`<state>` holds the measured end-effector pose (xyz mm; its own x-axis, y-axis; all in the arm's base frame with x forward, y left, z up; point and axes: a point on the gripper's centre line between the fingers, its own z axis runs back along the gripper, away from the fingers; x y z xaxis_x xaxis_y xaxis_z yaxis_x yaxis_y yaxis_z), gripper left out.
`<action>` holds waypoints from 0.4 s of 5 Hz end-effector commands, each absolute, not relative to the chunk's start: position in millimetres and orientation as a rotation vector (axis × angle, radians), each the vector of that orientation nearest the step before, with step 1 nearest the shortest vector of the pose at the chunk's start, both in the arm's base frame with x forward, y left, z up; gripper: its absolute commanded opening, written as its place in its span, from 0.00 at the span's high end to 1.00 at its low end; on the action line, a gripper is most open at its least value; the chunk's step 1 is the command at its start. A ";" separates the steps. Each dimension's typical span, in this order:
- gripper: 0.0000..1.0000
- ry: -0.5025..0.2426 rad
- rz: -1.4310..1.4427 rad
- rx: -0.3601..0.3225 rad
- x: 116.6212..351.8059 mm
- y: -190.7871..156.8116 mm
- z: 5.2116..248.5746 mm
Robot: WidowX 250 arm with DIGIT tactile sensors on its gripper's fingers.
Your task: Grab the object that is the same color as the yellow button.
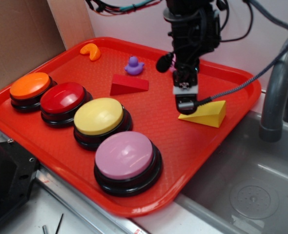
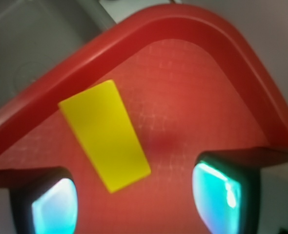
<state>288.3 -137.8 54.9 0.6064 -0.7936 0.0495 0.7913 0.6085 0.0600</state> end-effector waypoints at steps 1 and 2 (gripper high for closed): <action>0.00 -0.112 -1.006 0.013 289.3 -166.5 49.9; 0.00 -0.103 -1.029 0.030 283.3 -174.6 45.2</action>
